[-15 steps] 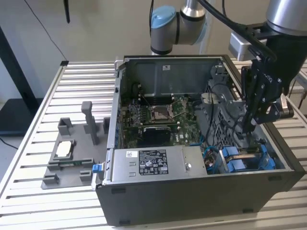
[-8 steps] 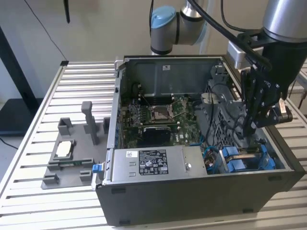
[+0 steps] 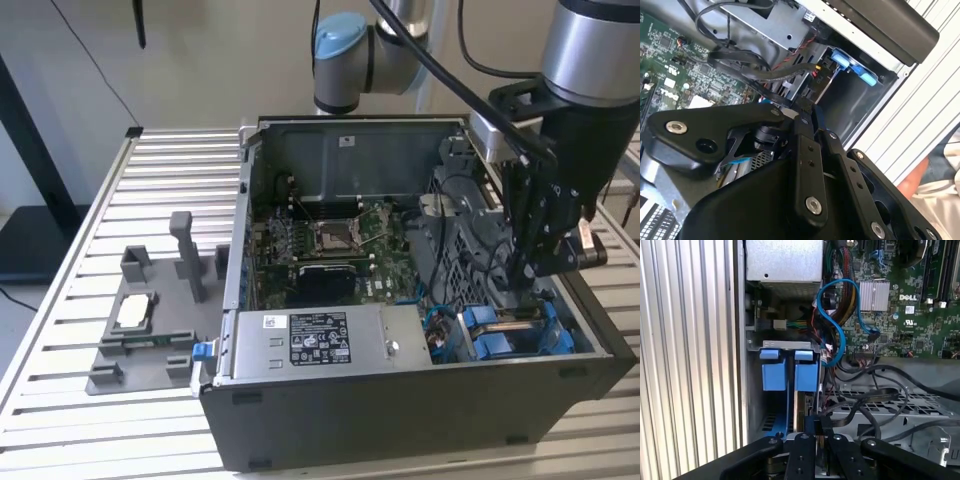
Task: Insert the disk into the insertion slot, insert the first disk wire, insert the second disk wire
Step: 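Insert the second disk wire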
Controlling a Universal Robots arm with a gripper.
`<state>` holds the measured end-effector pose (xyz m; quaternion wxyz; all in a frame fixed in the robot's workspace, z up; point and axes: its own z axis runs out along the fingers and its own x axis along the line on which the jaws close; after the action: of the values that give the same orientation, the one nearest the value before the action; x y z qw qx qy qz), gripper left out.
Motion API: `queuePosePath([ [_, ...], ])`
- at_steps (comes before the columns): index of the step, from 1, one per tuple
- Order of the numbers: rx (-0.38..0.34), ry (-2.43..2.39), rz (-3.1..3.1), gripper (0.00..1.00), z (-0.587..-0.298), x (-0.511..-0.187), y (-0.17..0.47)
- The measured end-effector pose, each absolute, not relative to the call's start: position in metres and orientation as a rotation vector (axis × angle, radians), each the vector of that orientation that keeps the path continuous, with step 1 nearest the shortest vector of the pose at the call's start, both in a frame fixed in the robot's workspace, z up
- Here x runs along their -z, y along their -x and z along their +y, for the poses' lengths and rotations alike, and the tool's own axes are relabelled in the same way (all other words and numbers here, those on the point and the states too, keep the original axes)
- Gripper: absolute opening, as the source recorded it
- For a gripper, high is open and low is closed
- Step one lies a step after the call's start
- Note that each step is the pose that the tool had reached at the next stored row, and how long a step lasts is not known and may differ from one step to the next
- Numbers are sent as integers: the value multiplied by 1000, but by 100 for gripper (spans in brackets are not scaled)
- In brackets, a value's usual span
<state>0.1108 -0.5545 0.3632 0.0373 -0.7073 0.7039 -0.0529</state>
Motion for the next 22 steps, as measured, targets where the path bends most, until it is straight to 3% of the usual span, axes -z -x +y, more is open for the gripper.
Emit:
queuePosePath([
  [12, 161, 2169, 2159, 16, -556, -360, -111],
  [22, 116, 2147, 2143, 16, -564, -357, -111],
])
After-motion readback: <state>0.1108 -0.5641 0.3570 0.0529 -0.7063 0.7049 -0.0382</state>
